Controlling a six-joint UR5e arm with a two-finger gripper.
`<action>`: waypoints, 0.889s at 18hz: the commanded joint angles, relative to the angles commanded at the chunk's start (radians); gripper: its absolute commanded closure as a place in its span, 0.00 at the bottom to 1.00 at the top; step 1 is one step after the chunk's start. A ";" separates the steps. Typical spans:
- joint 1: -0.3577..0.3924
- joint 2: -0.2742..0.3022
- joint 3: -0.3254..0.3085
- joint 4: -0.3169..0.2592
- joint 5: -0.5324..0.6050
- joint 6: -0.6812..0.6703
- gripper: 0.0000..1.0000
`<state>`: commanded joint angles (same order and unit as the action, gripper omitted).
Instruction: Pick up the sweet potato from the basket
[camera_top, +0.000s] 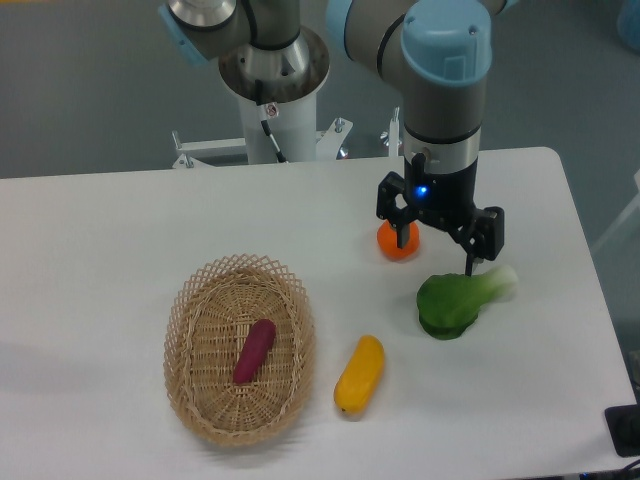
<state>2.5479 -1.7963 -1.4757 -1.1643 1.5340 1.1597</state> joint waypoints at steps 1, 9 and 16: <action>0.000 0.000 -0.002 0.000 0.002 0.000 0.00; -0.006 0.002 -0.014 -0.002 -0.002 -0.081 0.00; -0.043 -0.012 -0.028 0.005 -0.002 -0.212 0.00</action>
<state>2.5051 -1.8085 -1.5033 -1.1597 1.5324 0.9482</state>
